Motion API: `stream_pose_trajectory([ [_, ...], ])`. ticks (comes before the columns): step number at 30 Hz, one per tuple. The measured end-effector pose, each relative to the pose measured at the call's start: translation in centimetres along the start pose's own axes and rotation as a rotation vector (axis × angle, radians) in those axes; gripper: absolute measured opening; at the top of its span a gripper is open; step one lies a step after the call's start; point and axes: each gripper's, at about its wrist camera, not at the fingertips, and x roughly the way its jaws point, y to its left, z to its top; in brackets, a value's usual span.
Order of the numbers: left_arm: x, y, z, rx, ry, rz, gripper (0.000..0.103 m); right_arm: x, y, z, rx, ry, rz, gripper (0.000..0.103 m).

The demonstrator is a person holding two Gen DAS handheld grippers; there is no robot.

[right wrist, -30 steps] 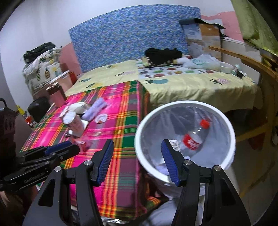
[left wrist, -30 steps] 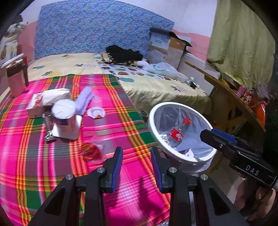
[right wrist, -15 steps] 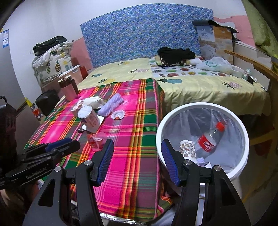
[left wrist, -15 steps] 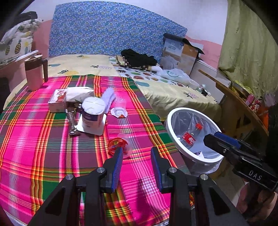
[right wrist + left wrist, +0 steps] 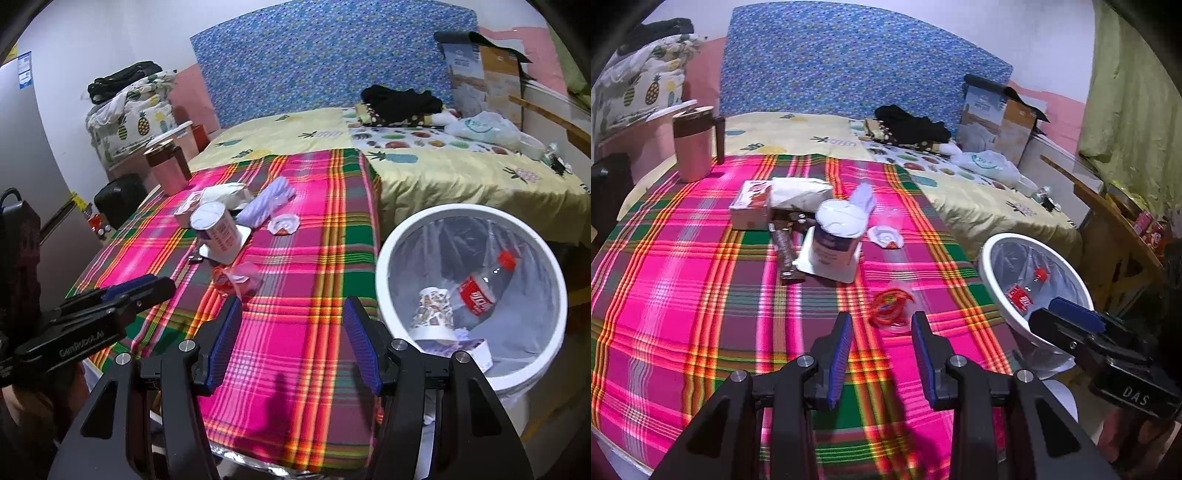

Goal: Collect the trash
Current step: 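Move both tools back over the remaining trash on the cloth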

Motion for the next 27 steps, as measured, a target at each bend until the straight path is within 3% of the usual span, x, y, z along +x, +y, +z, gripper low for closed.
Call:
stream_pose_trajectory([
  [16, 0.1, 4.3, 0.4, -0.059, -0.007, 0.063, 0.033, 3.2, 2.9, 0.5, -0.049, 0.064, 0.084, 0.058],
  [27, 0.5, 7.4, 0.6, -0.105, -0.005, 0.078, 0.033, 6.9, 4.6, 1.3, -0.025, 0.11, 0.08, 0.058],
])
